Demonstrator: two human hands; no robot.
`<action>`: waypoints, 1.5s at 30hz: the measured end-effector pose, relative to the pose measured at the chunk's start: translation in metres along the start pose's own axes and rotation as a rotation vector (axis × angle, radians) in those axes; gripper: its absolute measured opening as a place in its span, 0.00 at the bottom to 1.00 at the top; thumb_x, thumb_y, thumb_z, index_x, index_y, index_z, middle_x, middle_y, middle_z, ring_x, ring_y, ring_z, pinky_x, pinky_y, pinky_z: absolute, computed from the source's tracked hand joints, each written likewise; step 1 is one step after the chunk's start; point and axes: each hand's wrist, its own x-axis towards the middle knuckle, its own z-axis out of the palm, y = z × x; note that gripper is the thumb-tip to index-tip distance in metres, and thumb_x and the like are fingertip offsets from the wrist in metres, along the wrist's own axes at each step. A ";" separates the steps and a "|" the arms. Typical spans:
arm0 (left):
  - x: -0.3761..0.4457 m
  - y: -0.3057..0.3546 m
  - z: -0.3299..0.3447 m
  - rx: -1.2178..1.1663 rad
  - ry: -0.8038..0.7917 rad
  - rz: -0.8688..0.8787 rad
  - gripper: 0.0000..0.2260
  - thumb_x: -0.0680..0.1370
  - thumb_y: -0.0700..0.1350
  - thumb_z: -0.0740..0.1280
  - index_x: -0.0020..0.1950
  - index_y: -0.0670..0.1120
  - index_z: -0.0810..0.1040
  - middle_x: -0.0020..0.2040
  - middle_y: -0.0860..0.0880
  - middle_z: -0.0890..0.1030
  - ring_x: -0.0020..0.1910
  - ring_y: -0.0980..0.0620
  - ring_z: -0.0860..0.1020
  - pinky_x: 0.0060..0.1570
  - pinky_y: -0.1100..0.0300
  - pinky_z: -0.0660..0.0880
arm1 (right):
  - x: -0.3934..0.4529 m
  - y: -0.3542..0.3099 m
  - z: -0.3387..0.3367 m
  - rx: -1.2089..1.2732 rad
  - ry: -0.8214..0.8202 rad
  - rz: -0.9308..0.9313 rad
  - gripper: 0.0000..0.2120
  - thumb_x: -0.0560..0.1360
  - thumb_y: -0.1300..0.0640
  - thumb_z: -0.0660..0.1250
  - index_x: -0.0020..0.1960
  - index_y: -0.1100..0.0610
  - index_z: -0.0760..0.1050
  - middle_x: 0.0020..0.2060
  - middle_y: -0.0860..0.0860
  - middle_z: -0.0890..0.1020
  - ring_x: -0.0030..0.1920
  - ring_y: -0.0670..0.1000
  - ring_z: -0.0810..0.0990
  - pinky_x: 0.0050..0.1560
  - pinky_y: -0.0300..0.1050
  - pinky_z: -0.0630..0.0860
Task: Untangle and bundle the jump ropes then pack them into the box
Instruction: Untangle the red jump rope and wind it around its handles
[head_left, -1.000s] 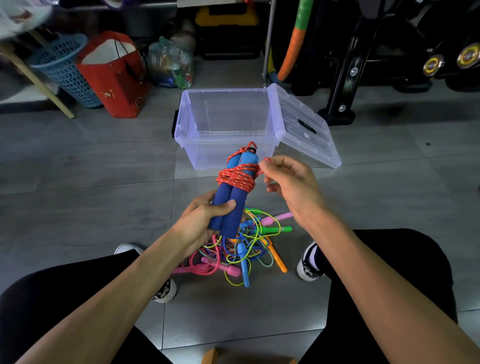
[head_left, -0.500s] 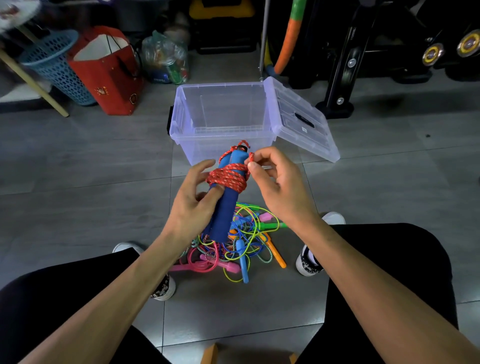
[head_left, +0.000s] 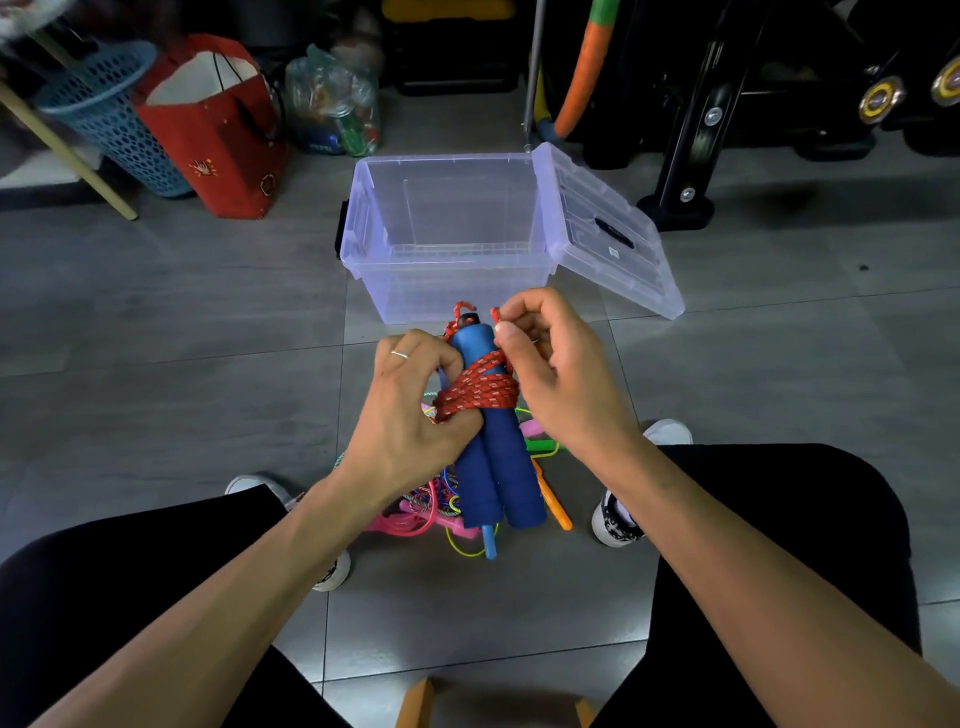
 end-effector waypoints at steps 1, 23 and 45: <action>0.000 0.002 -0.002 -0.021 -0.003 -0.028 0.09 0.64 0.39 0.67 0.40 0.47 0.72 0.42 0.55 0.74 0.51 0.56 0.69 0.49 0.71 0.65 | 0.000 -0.001 -0.001 -0.024 -0.021 -0.024 0.03 0.79 0.62 0.64 0.52 0.60 0.75 0.43 0.43 0.79 0.42 0.41 0.78 0.43 0.40 0.76; 0.010 -0.004 -0.017 0.038 -0.187 -0.055 0.10 0.62 0.41 0.65 0.36 0.52 0.66 0.37 0.56 0.70 0.42 0.53 0.68 0.42 0.65 0.69 | -0.005 0.003 -0.001 -0.336 -0.123 -0.329 0.05 0.75 0.64 0.68 0.51 0.62 0.79 0.42 0.46 0.77 0.41 0.37 0.72 0.45 0.30 0.71; 0.005 -0.010 -0.015 0.103 -0.186 -0.140 0.12 0.65 0.32 0.66 0.43 0.47 0.76 0.37 0.54 0.79 0.40 0.56 0.75 0.38 0.75 0.68 | -0.008 0.015 0.007 -0.212 -0.218 -0.021 0.08 0.73 0.59 0.68 0.50 0.57 0.83 0.40 0.49 0.80 0.40 0.47 0.80 0.44 0.48 0.77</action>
